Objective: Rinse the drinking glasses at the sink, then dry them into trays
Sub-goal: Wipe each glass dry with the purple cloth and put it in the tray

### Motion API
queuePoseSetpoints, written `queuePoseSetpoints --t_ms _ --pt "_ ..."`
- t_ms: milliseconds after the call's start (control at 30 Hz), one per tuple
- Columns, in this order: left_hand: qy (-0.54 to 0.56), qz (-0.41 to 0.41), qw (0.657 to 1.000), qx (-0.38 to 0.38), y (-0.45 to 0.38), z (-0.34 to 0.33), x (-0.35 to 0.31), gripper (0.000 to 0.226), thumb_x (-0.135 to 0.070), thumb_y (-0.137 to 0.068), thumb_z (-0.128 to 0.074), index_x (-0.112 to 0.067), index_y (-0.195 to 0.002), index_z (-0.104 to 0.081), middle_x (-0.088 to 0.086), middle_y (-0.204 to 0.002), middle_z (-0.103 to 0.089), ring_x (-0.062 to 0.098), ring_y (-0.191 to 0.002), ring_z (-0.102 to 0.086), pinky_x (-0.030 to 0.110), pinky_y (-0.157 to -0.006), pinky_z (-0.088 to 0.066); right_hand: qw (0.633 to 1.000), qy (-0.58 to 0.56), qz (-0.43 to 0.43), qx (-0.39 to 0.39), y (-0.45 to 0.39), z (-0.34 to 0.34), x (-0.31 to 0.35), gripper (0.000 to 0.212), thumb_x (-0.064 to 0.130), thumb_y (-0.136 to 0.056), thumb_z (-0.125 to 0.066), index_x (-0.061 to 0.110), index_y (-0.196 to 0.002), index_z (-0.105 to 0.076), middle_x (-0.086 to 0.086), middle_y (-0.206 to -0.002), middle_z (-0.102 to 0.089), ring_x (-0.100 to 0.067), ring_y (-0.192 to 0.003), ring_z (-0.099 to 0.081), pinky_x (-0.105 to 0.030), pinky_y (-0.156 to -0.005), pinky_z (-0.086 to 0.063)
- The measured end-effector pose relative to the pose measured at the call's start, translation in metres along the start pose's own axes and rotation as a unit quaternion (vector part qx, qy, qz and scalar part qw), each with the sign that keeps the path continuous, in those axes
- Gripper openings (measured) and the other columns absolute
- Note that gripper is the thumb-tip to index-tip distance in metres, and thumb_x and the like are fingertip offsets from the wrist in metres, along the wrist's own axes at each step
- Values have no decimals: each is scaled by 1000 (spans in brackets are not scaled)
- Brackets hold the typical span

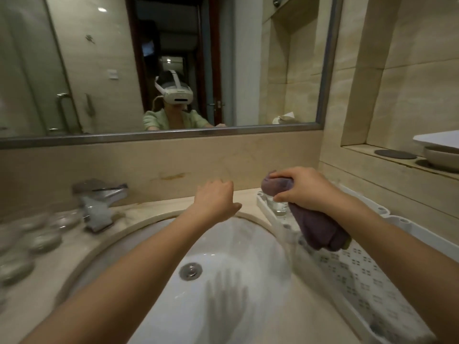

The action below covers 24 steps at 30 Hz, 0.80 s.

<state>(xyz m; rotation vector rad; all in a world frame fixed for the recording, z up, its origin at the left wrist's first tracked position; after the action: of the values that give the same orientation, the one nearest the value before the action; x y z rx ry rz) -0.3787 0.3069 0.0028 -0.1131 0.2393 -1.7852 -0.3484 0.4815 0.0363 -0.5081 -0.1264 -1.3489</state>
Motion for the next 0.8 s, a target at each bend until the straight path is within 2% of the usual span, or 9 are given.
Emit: queuePoseSetpoints --t_ms 133,300,433,600,700,800 --pt "-45 45 998 -14 67 29 37 54 -50 -93 -51 -19 -136 -41 10 -134 -47 31 -124 -44 44 -99 -35 996 -34 81 22 22 -14 70 53 21 -76 -76 34 -126 -62 12 -118 -63 -4 -99 -51 -19 -83 -37" --pt "-66 141 988 12 155 36 92 60 -54 -92 -50 -19 -139 -36 10 -139 -40 32 -130 -37 51 -104 -30 981 -100 153 71 50 -58 153 48 21 -77 -74 38 -121 -63 15 -107 -63 -8 -99 -56 -22 -82 -41" --pt "-78 228 970 35 215 42 149 68 -56 -92 -49 -19 -145 -29 14 -148 -33 35 -136 -31 61 -108 -24 966 -147 195 84 67 -102 218 49 21 -77 -75 37 -121 -63 12 -115 -67 -10 -107 -59 -28 -93 -46" --pt "-89 324 942 12 277 70 220 72 -57 -88 -55 -18 -144 -30 13 -148 -32 35 -137 -30 61 -109 -23 949 -187 241 84 81 -134 297 50 24 -78 -73 37 -125 -61 7 -122 -64 -13 -113 -56 -28 -94 -43" --pt "-84 375 923 5 310 82 262 83 -58 -85 -60 -18 -147 -23 15 -150 -29 36 -138 -26 62 -111 -20 931 -239 261 90 85 -148 341 48 21 -79 -74 34 -124 -63 8 -119 -64 -9 -111 -55 -20 -89 -39" --pt "-69 426 902 7 337 84 303 103 -64 -79 -64 -16 -152 -10 19 -152 -22 38 -139 -23 61 -111 -21 908 -289 281 114 92 -165 384 48 18 -79 -74 29 -125 -63 7 -122 -64 -10 -115 -55 -21 -95 -41"
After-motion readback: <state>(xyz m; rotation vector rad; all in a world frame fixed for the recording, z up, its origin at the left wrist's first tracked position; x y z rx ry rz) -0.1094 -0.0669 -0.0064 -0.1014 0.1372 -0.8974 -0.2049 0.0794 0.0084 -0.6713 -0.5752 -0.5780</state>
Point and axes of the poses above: each hand's wrist, its own y-axis away from the middle knuckle, its own z-axis out of the back of the hand, x = y × z, the point moved 6 cm from there along -y, towards the middle knuckle
